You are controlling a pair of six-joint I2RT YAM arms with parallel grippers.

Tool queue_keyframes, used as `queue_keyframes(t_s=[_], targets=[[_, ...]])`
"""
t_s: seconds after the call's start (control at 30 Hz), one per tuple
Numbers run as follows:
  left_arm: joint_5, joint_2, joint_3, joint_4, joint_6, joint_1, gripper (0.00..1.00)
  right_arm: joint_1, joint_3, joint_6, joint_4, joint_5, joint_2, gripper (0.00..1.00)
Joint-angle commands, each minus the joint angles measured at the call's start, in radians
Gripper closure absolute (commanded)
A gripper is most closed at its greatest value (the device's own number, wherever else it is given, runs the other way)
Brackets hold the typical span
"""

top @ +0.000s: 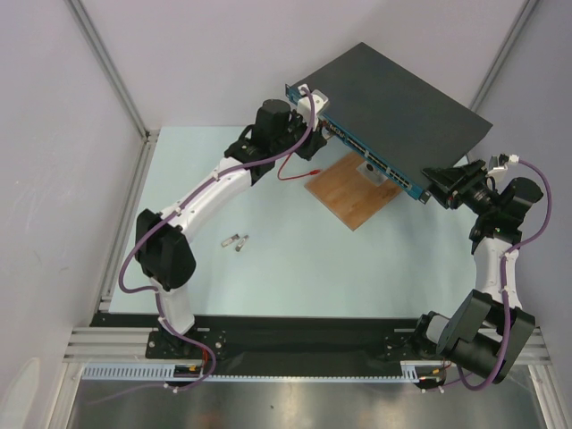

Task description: Insert the plug into the switch port

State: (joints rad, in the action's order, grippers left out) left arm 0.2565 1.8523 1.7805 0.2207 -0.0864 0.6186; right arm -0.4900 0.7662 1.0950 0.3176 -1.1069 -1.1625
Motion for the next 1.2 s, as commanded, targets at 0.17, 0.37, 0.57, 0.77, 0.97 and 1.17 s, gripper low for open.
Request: queue_keyframes(t_s=[0.17, 0.37, 0.57, 0.77, 0.97, 1.17], targets=[[0.021, -0.045, -0.044, -0.130, 0.007, -0.002, 1.00, 0.041, 0.022, -0.130, 0.058, 0.044, 0.012, 1.00], [-0.002, -0.057, -0.062, -0.165, 0.011, -0.002, 1.00, 0.041, 0.024, -0.123, 0.054, 0.048, 0.011, 1.00], [-0.010, -0.088, -0.095, -0.176, -0.001, -0.002, 0.99, 0.039, 0.027, -0.095, 0.071, 0.047, 0.004, 1.00], [-0.007, -0.116, -0.113, -0.182, -0.006, -0.002, 1.00, 0.036, 0.022, -0.072, 0.081, 0.056, 0.004, 1.00], [-0.008, -0.116, -0.125, -0.188, 0.002, -0.002, 1.00, 0.034, 0.025, -0.027, 0.110, 0.053, -0.017, 1.00], [-0.019, -0.091, -0.122, -0.196, -0.003, -0.002, 1.00, 0.034, 0.033, -0.023, 0.115, 0.042, -0.022, 1.00]])
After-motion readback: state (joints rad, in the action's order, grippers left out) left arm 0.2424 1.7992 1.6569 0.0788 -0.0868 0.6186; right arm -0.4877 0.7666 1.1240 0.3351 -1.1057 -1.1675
